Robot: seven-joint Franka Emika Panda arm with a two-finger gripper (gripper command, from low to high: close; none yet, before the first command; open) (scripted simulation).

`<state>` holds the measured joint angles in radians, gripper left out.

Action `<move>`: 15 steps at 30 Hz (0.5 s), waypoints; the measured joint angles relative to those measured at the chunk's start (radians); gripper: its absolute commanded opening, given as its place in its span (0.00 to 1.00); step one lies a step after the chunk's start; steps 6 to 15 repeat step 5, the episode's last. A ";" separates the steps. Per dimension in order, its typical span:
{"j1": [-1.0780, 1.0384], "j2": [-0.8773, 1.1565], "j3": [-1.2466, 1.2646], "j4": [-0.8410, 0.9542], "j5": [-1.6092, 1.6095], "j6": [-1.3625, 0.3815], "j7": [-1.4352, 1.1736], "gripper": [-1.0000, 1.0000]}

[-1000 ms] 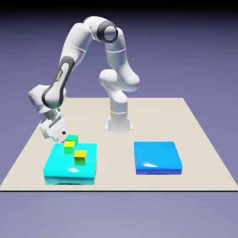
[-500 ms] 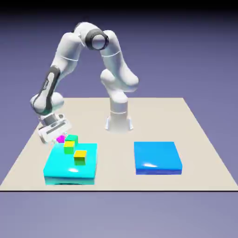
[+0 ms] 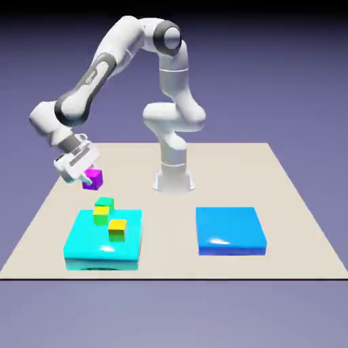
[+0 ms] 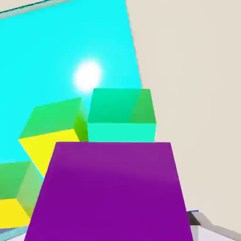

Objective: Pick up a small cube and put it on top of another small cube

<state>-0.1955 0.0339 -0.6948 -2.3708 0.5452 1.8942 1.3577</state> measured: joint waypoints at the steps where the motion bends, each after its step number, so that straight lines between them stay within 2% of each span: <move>1: 0.008 0.029 0.015 -0.029 0.038 0.043 -0.028 0.00; 2: 0.011 0.058 0.029 -0.057 0.076 0.087 -0.056 0.00; 3: 0.009 0.061 0.031 -0.061 0.081 0.092 -0.060 1.00; 15: 0.009 0.061 0.031 -0.061 0.078 0.092 -0.059 1.00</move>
